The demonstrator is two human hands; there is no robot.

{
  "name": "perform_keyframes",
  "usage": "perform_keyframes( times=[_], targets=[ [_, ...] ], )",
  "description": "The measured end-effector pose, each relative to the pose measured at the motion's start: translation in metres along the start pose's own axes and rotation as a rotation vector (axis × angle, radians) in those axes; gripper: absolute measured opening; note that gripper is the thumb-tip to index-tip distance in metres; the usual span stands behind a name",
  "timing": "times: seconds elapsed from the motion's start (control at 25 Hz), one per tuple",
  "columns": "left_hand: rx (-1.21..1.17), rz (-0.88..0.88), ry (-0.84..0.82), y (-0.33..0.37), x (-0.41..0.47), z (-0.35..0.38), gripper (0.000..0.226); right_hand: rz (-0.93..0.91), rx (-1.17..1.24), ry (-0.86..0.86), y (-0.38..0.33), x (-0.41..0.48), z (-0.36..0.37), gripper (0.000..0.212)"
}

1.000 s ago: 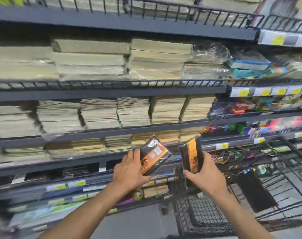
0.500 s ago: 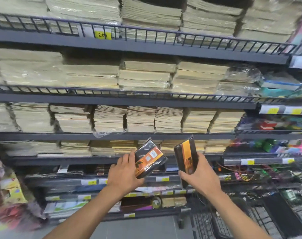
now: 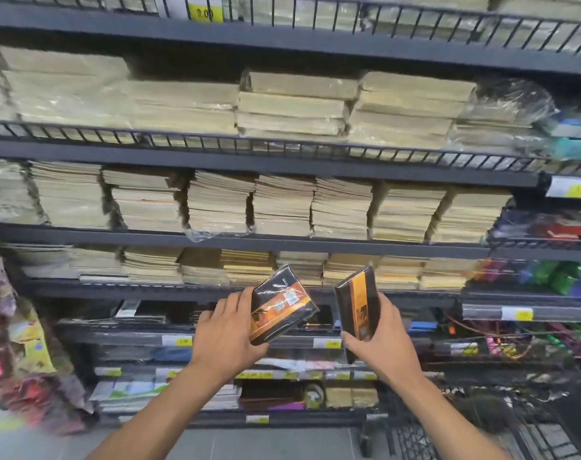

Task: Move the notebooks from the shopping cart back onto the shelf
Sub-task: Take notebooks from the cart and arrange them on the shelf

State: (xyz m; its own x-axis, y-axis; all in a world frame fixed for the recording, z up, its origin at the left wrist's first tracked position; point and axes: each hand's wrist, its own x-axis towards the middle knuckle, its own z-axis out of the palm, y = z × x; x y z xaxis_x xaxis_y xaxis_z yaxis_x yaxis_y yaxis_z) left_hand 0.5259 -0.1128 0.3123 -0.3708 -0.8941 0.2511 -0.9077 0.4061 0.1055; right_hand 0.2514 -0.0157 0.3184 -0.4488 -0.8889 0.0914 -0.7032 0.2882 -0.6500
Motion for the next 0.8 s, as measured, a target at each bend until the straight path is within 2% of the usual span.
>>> perform_keyframes(
  times=[0.2, 0.52, 0.68, 0.8],
  targets=[
    [0.029, 0.077, 0.042, -0.019, 0.004, 0.087, 0.111, 0.021, 0.109, 0.024, 0.050, 0.011, 0.073, 0.110],
    [0.029, 0.123, 0.096, -0.040, 0.009, 0.232, 0.111, 0.008, 0.034, 0.125, 0.136, 0.025, 0.197, 0.072],
    [-0.011, 0.101, 0.154, -0.050, 0.012, 0.301, 0.113, -0.015, -0.068, 0.233, 0.180, 0.040, 0.253, 0.065],
    [-0.034, 0.097, 0.190, -0.051, 0.019, 0.336, 0.112, -0.041, -0.151, 0.290, 0.189, 0.056, 0.268, 0.060]
  ],
)
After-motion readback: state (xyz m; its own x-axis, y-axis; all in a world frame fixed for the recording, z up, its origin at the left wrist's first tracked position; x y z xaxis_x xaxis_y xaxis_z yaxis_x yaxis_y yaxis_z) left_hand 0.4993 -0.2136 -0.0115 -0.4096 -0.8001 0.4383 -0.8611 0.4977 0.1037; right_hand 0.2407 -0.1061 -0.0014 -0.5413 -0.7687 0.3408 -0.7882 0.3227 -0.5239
